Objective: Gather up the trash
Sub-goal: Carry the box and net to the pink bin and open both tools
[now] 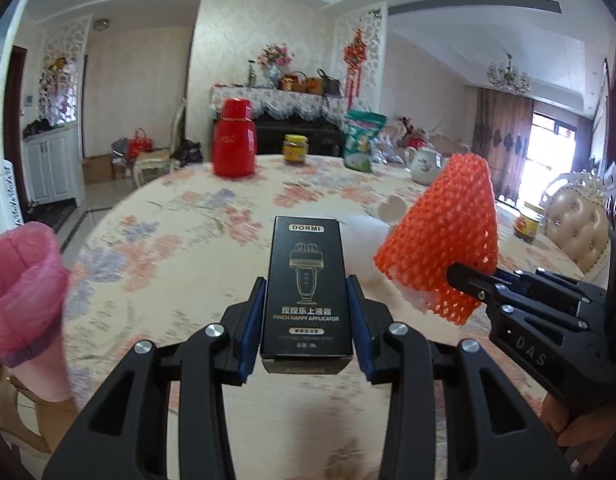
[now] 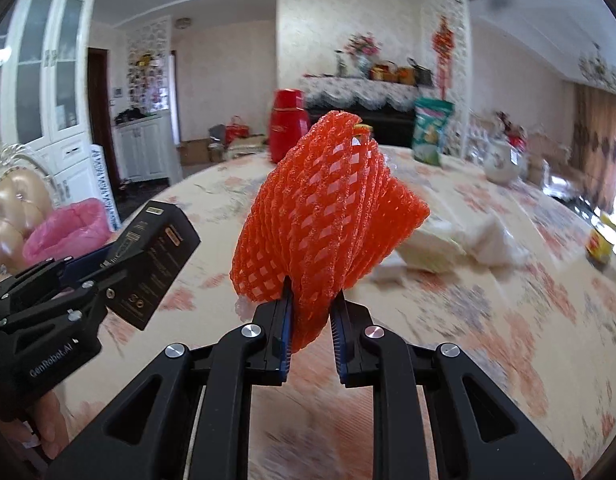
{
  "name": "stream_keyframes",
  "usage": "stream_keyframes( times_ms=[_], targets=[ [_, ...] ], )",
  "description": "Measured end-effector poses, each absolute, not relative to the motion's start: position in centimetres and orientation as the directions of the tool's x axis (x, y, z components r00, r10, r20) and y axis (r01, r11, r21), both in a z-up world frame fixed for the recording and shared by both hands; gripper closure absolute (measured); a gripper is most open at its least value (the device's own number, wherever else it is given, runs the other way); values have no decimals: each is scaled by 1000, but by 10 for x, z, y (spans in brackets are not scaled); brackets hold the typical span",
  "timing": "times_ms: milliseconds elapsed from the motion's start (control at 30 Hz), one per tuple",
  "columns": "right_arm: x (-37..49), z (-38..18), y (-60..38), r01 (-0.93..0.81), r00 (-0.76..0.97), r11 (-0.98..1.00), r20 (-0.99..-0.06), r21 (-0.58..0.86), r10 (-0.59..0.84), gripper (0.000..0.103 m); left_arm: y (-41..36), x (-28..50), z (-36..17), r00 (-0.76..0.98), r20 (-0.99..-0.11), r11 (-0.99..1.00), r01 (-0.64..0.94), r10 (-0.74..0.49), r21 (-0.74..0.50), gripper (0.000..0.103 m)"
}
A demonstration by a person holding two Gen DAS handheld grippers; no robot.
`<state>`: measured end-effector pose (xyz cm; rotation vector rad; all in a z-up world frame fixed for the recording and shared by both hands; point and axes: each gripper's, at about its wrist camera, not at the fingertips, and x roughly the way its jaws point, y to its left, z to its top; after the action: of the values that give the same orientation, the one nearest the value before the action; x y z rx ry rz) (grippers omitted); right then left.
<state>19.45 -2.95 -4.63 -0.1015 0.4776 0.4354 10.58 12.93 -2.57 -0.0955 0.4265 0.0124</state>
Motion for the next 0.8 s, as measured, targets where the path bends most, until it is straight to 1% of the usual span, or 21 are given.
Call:
stream_keyframes(
  times_ms=[233,433,600,800],
  targets=[
    [195,-34,49,-602,716,798,-448,-10,535,84,195,83,-14,915,-379,981,-180,139,-74,65],
    [190,-22,125,-750,605,660,-430,-28,670,84,266,65,-7,892,-378,949,-302,249,-88,65],
    [188,-16,186,-819,526,572,-443,-36,726,84,328,51,-1,858,-378,916,-396,347,-58,65],
    [195,-17,257,-875,437,483,-462,-20,772,84,394,44,-3,818,-413,885,-461,399,-59,65]
  ],
)
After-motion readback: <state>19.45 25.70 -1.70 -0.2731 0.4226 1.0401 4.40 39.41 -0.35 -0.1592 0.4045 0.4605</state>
